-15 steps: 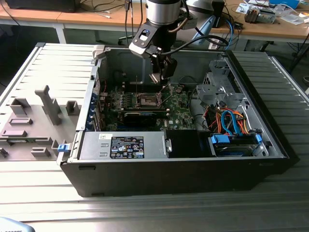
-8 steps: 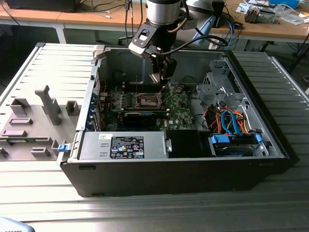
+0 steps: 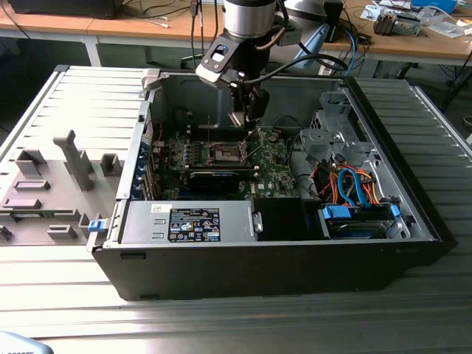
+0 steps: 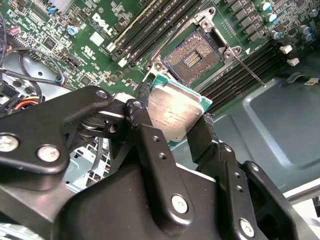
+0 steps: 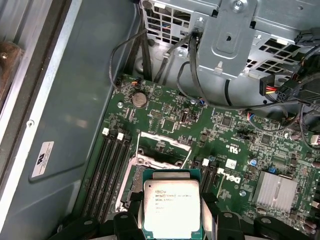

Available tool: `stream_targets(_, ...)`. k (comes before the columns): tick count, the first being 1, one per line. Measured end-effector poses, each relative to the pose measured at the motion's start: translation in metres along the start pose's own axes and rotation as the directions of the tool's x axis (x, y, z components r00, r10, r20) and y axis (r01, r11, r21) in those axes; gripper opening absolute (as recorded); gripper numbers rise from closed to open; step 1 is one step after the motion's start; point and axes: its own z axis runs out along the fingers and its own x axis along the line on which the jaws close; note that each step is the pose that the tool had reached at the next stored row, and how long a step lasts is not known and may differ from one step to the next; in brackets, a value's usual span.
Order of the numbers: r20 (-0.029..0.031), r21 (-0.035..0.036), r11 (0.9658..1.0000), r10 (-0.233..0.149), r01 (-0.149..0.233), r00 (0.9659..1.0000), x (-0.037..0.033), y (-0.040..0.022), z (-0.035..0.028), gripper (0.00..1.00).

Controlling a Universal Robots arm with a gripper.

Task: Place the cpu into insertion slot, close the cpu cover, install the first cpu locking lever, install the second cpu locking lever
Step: 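Place the cpu into insertion slot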

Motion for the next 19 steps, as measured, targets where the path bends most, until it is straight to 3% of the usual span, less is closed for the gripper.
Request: stream_targets(19,0.0042,-0.0009,0.9981,0.062,-0.062,0.9981,0.0,0.0,0.0006,0.55)
